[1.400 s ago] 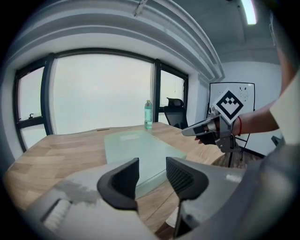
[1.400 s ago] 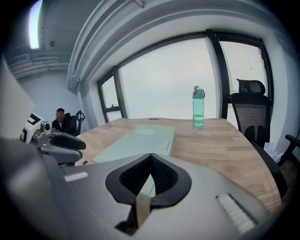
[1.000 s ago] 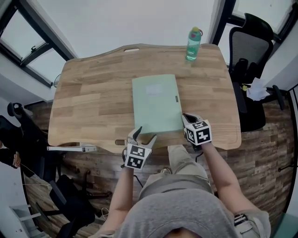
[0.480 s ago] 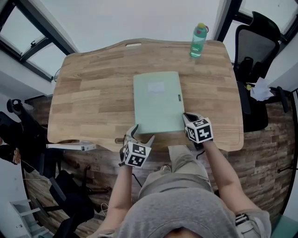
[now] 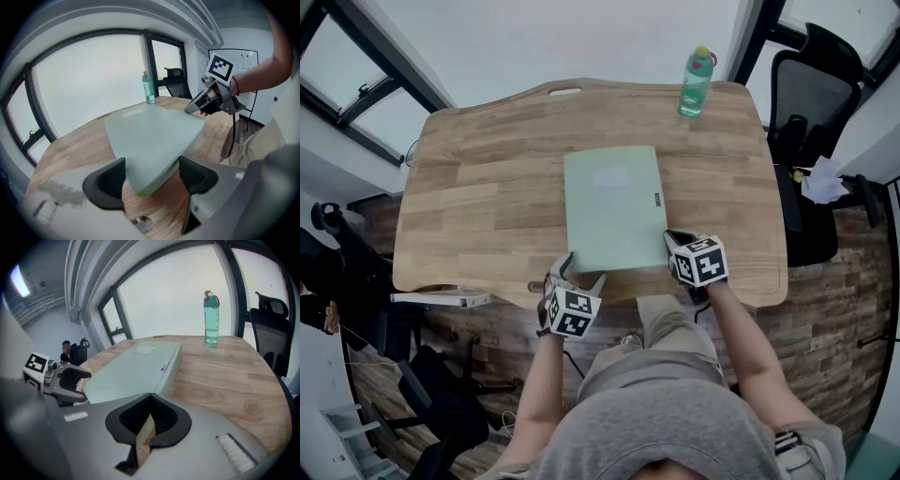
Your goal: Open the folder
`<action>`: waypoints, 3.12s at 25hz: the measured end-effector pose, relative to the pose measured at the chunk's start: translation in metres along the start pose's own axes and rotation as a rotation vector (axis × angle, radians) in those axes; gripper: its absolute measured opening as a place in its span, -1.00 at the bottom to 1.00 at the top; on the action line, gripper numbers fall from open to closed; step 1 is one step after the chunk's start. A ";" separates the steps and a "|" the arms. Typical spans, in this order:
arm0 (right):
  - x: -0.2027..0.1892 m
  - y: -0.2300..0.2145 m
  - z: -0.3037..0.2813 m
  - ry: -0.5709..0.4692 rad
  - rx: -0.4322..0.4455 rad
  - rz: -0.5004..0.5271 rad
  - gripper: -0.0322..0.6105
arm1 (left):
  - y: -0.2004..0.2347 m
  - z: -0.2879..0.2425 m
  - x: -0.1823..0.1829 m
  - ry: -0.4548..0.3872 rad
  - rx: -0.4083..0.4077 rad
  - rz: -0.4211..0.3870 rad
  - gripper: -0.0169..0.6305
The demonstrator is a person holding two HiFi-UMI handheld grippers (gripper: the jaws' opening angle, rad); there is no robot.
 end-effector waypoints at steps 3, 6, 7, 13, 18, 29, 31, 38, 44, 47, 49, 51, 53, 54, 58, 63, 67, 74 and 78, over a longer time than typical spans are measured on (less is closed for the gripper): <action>0.000 -0.001 0.000 -0.004 0.002 0.003 -0.89 | 0.000 0.000 0.000 -0.006 0.009 0.011 0.16; -0.001 -0.001 0.000 -0.007 0.006 0.004 -0.89 | 0.000 0.002 0.001 -0.009 0.015 0.029 0.16; -0.001 -0.001 0.000 -0.006 0.007 0.005 -0.89 | 0.000 0.003 0.002 -0.012 0.014 0.036 0.14; 0.000 -0.002 0.000 -0.005 0.008 0.016 -0.89 | -0.004 0.008 0.007 -0.055 0.022 0.071 -0.07; -0.001 -0.001 0.000 0.002 0.011 0.024 -0.89 | -0.005 0.012 0.007 -0.072 0.032 0.069 -0.18; 0.000 -0.002 0.000 -0.003 0.034 -0.025 -0.89 | -0.006 0.018 0.009 -0.100 0.046 0.068 -0.42; 0.000 -0.002 0.000 -0.010 0.044 -0.041 -0.89 | -0.006 0.018 0.009 -0.103 0.044 0.079 -0.44; 0.000 -0.003 0.001 -0.018 0.037 -0.045 -0.89 | -0.008 0.020 0.010 -0.117 0.054 0.083 -0.53; -0.001 -0.003 0.001 -0.016 0.035 -0.041 -0.89 | -0.009 0.021 0.010 -0.121 0.058 0.116 -0.58; -0.001 -0.003 0.000 -0.017 0.032 -0.041 -0.89 | -0.009 0.022 0.010 -0.129 0.060 0.124 -0.61; -0.002 -0.004 0.000 -0.018 0.032 -0.044 -0.89 | -0.010 0.022 0.010 -0.135 0.064 0.132 -0.63; -0.002 -0.004 0.001 -0.019 0.030 -0.045 -0.89 | -0.010 0.022 0.010 -0.140 0.066 0.146 -0.64; -0.002 -0.004 0.001 -0.019 0.031 -0.045 -0.89 | -0.007 0.024 0.011 -0.151 0.077 0.173 -0.64; -0.002 -0.003 0.000 -0.019 0.032 -0.045 -0.89 | -0.003 0.028 0.012 -0.163 0.088 0.191 -0.67; -0.002 -0.004 0.002 -0.019 0.027 -0.036 -0.89 | 0.022 0.048 0.019 -0.212 0.146 0.244 -0.82; -0.003 -0.005 0.003 -0.013 0.021 -0.028 -0.89 | 0.040 0.060 0.007 -0.241 0.193 0.308 -0.89; -0.002 -0.005 0.003 -0.012 0.022 -0.030 -0.89 | 0.048 0.062 0.001 -0.261 0.226 0.359 -0.91; -0.002 -0.004 0.002 -0.010 0.015 -0.018 -0.89 | 0.063 0.065 -0.011 -0.271 0.268 0.410 -0.92; -0.002 -0.004 0.002 -0.009 0.012 -0.014 -0.89 | 0.070 0.066 -0.018 -0.266 0.291 0.451 -0.92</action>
Point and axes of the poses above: the fingertips, and each gripper's own axes: z backward along the fingers, y to its left, x out of its top, the point moved 1 cm from there along z, backward along the fingers, and after that the axes turned 6 degrees about z, right-handed, at the moved point
